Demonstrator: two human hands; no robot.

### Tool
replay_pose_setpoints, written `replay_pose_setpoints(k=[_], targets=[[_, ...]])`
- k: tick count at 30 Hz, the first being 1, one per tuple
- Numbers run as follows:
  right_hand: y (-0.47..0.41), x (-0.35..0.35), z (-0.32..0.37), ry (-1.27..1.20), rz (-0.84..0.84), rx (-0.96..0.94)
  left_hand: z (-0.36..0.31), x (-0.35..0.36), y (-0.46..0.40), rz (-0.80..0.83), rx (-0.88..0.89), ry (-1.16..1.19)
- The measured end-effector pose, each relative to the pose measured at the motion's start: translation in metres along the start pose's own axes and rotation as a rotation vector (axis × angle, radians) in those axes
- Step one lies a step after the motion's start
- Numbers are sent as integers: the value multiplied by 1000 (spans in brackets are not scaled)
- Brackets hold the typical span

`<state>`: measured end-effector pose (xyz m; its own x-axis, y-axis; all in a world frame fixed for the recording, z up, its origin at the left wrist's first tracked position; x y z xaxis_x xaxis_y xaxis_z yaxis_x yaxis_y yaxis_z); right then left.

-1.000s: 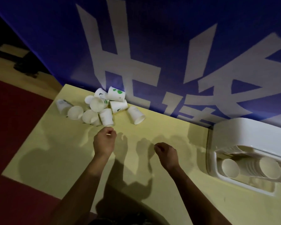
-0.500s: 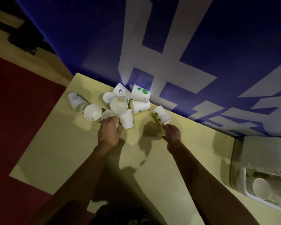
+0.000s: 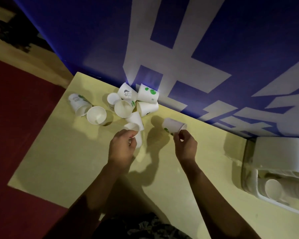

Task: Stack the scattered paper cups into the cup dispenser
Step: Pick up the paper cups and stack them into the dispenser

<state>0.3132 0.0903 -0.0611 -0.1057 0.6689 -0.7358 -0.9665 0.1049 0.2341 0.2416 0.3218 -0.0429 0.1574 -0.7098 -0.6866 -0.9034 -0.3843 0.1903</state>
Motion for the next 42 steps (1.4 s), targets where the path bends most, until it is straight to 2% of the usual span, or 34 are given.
replay_pose_setpoints(k=[4,13,20,27,31,37,42], targets=[[51,-35,-1,78,-91,-238,-40,13,33,78,145,16],[123,-123,-48,115,-324,-379,-112,52,100,148,313,-18],[145,-201,-125,73,-437,-382,-176,104,154,153,360,37],[139,-284,-217,100,-559,-271,-239,174,197,146,386,65],[125,-306,-253,133,-492,-229,-267,204,220,149,417,50],[97,-288,-286,318,-172,-237,-294,223,237,131,421,33],[73,-265,-301,376,-8,-288,-316,236,238,156,445,-32]])
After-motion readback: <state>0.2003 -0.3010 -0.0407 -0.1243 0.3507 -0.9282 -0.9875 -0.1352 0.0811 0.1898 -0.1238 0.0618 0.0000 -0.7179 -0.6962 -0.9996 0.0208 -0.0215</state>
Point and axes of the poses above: each hand's wrist, its own y-axis away from the middle knuckle, its own x-axis out of the palm, z = x × y, the point moved 5 cm from there along -y, towards the middle knuckle, and after that the axes turned 4 degrees about -x, right-handed, at the moved point
